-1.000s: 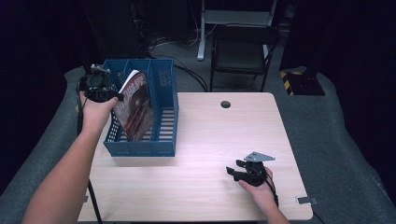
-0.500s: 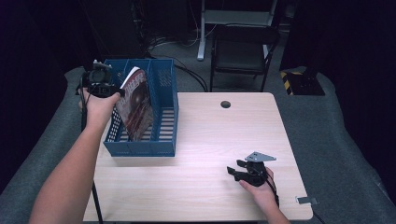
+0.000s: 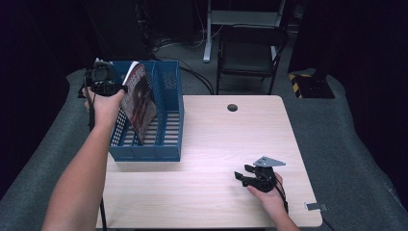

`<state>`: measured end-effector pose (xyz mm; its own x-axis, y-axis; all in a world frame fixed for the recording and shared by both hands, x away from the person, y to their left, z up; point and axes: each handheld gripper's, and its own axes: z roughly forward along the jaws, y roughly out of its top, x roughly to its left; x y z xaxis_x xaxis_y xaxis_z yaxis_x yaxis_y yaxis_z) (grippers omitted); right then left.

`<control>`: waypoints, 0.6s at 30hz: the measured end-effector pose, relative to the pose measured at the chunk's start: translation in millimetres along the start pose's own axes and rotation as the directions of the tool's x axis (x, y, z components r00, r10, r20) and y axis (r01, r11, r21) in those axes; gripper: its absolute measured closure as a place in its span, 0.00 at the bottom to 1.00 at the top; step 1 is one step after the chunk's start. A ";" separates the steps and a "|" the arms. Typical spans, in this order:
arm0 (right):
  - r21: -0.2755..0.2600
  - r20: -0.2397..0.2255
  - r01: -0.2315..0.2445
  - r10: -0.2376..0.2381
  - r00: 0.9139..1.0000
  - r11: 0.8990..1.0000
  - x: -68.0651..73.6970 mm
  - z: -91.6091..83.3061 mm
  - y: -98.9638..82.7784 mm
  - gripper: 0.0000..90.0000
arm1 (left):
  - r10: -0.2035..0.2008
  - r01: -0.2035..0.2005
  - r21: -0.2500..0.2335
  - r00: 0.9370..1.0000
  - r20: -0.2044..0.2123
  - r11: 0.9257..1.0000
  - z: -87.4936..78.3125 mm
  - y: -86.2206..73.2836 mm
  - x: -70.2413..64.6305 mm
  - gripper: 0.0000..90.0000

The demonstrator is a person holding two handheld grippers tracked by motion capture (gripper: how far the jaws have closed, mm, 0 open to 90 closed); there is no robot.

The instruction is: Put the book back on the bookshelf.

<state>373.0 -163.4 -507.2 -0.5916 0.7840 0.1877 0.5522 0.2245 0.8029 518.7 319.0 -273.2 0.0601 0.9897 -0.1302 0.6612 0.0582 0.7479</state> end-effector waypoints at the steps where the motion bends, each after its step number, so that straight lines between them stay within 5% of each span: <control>1: -0.001 0.001 0.007 -0.007 1.000 1.000 -0.3 0.0 0.1 0.47 | -0.004 0.004 0.001 1.000 -0.002 1.000 1.4 0.0 -0.6 0.94; 18: 0.004 0.000 0.001 -0.001 1.000 1.000 -1.9 -0.4 -0.5 0.47 | -0.019 0.019 -0.014 0.999 -0.026 1.000 16.1 1.0 -2.3 0.94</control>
<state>373.6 -165.2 -507.7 -0.5922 0.7837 0.1872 0.5540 0.2274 0.8008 531.3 314.7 -282.6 0.0284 0.9914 -0.1276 0.6515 0.0785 0.7546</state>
